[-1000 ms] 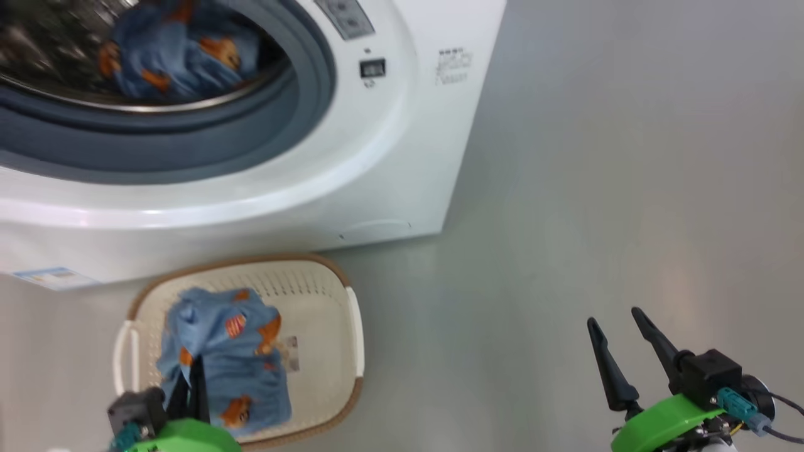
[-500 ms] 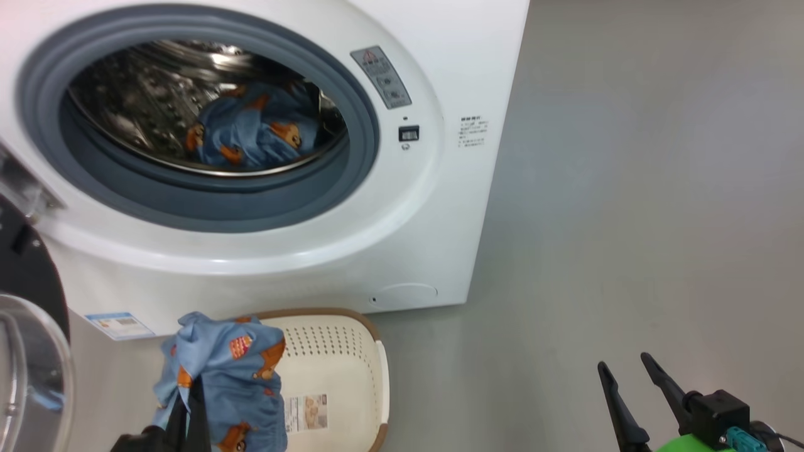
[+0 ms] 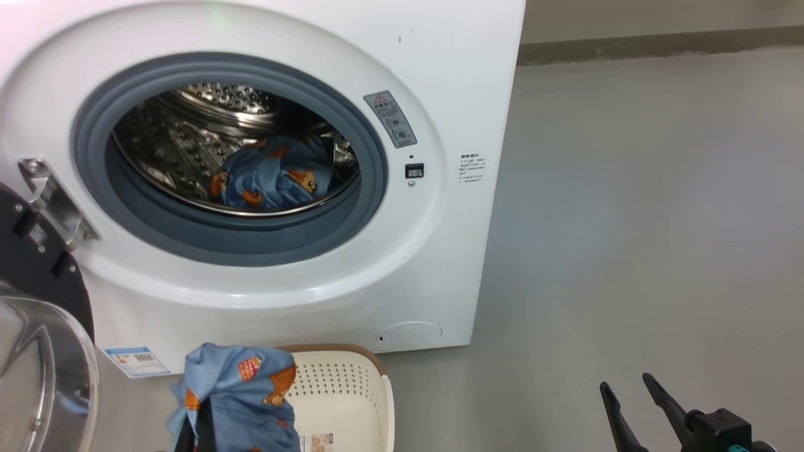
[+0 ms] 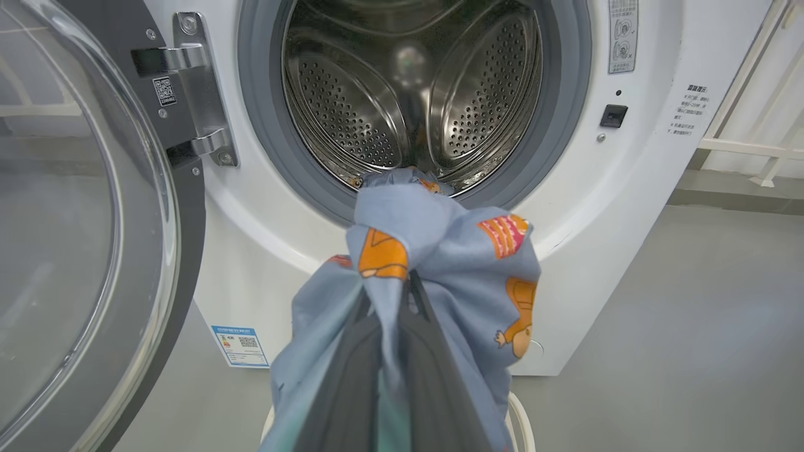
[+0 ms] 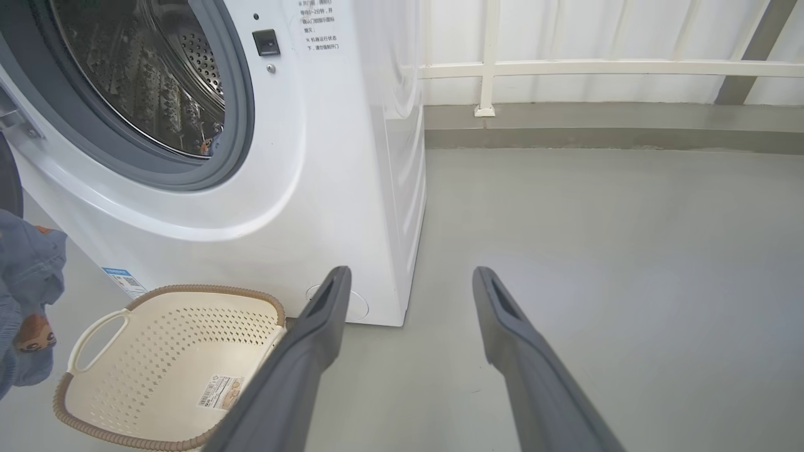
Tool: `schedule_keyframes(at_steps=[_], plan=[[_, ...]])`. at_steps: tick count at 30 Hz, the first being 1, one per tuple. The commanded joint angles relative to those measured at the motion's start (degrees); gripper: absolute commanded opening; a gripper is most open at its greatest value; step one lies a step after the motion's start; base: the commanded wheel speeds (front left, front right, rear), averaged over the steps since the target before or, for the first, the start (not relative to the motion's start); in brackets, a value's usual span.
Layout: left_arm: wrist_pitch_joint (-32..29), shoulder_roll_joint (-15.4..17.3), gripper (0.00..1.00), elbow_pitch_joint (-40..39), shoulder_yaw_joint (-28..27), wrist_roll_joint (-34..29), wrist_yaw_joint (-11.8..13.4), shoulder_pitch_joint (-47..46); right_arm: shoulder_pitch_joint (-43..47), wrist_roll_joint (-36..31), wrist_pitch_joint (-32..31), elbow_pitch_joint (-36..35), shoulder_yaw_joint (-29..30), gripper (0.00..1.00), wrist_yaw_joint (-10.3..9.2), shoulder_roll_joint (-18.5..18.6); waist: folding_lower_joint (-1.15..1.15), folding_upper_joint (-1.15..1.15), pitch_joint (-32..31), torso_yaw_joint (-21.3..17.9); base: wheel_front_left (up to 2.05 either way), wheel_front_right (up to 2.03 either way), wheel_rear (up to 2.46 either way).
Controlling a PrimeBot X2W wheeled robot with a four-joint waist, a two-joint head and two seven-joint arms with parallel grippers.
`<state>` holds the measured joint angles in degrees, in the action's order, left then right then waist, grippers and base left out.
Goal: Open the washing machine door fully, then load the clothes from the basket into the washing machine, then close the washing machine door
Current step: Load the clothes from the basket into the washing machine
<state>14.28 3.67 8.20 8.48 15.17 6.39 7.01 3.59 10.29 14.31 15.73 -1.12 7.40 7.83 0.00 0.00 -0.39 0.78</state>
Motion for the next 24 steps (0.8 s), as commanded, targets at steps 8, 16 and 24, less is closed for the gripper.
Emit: schedule_keyframes(at_steps=[8, 16, 24], plan=[[0.4, 0.3, 0.0, -2.4, -1.3, -0.3, 1.2, 0.1, -0.7, 0.5, 0.7, -1.8, -1.7, 1.0, 0.09, 1.3, 0.0, 0.0, -1.8, -0.4, 0.0, 0.0, 0.0], [0.3, 0.7, 0.0, -3.1, -1.3, 0.0, 1.4, 0.3, -0.4, 0.7, 0.7, -1.9, -1.7, 1.0, 0.09, 1.6, 0.0, 0.0, -2.5, -0.4, 0.0, 0.0, 0.0], [0.3, 0.8, 0.0, -3.7, -1.1, 0.4, 1.9, 0.9, -0.2, 0.8, 0.7, -1.8, -1.9, 1.0, 0.09, 2.0, 0.0, 0.0, -3.2, -0.4, 0.0, 0.0, 0.0]])
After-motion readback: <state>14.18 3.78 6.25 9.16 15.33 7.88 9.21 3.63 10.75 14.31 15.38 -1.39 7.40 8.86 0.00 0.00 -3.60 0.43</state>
